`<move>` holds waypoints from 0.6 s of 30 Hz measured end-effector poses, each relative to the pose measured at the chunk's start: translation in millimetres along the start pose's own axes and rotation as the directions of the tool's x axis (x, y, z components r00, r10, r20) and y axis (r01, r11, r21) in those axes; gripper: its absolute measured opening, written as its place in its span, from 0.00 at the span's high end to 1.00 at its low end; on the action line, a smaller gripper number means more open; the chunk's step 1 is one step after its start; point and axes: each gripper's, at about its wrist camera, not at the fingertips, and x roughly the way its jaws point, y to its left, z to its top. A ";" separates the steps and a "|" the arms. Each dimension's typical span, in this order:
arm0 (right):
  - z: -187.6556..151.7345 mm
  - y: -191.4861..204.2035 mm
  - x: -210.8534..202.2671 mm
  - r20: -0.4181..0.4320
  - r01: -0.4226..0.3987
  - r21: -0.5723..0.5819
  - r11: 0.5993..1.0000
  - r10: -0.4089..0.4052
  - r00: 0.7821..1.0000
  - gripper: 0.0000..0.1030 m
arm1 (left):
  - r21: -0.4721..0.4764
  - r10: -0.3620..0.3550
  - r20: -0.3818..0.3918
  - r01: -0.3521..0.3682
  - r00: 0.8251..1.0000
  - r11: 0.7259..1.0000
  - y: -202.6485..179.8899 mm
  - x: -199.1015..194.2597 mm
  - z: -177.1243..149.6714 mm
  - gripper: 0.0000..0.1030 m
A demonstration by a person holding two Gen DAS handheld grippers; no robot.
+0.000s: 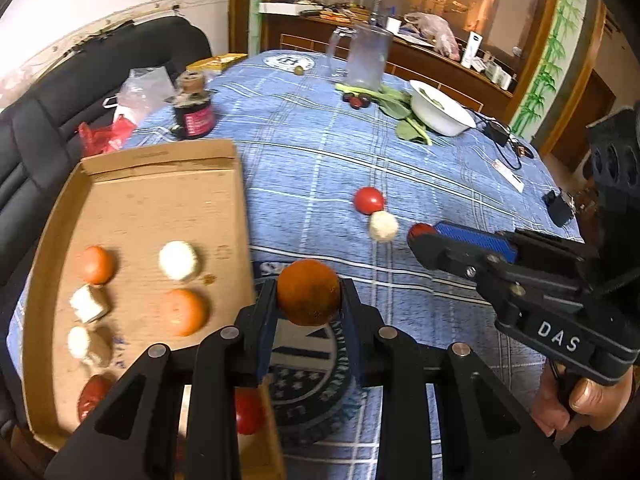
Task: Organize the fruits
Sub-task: 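Carry the tangerine over the tray with the left tool while the right tool carries the date there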
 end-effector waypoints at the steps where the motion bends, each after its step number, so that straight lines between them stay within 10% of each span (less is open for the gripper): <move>1: -0.3 1.9 0.6 -0.001 -0.001 -0.003 1.000 0.001 1.000 0.79 | -0.003 0.004 0.002 -0.004 1.000 1.000 2.7 -1.8 -0.7 0.73; 18: 10.0 40.1 11.7 -0.003 -0.020 -0.069 0.997 0.020 1.000 0.79 | -0.026 0.113 0.050 -0.111 0.992 0.993 39.4 -21.7 -5.3 0.73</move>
